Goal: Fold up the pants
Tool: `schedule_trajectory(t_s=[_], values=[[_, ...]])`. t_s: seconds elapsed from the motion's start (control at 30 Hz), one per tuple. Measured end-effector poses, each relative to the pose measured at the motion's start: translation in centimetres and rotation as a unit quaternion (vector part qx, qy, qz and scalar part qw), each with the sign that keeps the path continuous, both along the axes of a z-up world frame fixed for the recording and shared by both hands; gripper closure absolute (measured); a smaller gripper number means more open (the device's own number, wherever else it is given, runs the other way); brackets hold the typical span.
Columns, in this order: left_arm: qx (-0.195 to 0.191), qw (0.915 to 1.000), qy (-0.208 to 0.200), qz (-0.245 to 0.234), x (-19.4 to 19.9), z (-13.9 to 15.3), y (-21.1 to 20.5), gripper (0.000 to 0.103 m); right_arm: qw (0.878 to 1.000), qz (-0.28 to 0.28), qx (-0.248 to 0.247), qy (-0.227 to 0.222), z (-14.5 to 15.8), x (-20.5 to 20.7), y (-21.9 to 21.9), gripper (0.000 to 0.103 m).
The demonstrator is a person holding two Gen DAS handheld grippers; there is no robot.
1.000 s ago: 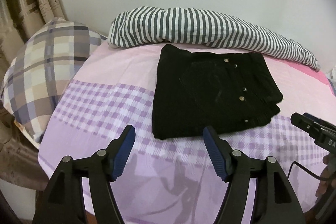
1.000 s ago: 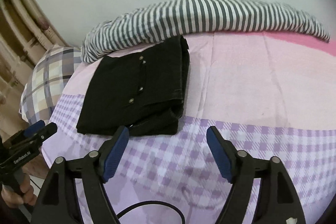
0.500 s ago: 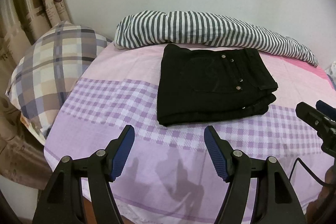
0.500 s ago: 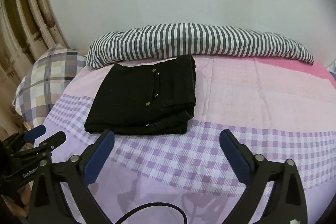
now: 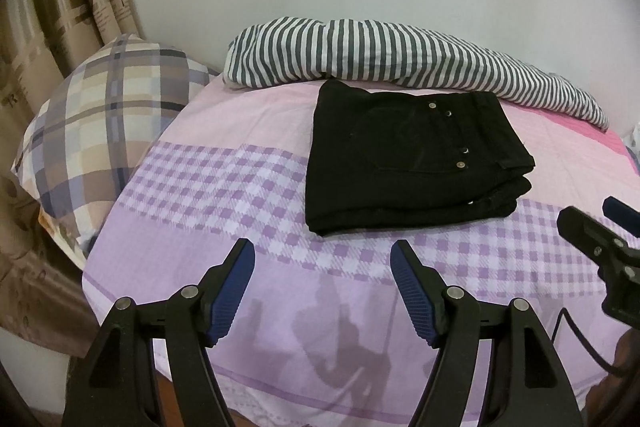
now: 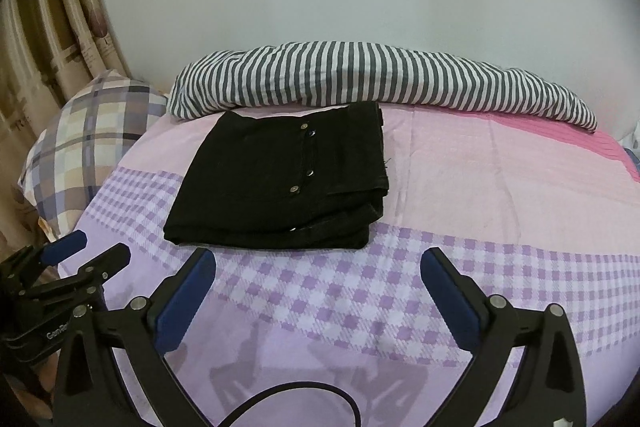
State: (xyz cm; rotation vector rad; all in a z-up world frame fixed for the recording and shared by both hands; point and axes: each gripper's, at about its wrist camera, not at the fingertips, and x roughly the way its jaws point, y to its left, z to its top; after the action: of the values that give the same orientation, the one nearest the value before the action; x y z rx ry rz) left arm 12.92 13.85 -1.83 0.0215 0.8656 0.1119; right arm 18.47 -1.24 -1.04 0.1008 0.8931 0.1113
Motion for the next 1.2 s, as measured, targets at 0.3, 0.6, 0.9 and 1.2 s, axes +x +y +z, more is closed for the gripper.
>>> schedule_trajectory(t_s=[0.3, 0.6, 0.9, 1.2], values=[[0.01, 0.9999, 0.01, 0.004, 0.3, -0.7, 0.2, 0.032, 1.0, 0.015, -0.01, 0.009, -0.5, 0.2, 1.0, 0.001], [0.005, 0.9998, 0.017, 0.012, 0.5, -1.2, 0.3, 0.032, 1.0, 0.02, -0.012, 0.019, -1.0, 0.3, 1.1, 0.001], [0.01, 0.9997, 0.018, 0.014, 0.5, -1.3, 0.2, 0.032, 0.999, 0.024, -0.015, 0.024, -1.3, 0.3, 1.3, 0.001], [0.017, 0.9996, 0.017, 0.014, 0.5, -1.5, 0.1, 0.032, 0.999, 0.026, -0.015, 0.029, -1.7, 0.4, 1.4, 0.001]])
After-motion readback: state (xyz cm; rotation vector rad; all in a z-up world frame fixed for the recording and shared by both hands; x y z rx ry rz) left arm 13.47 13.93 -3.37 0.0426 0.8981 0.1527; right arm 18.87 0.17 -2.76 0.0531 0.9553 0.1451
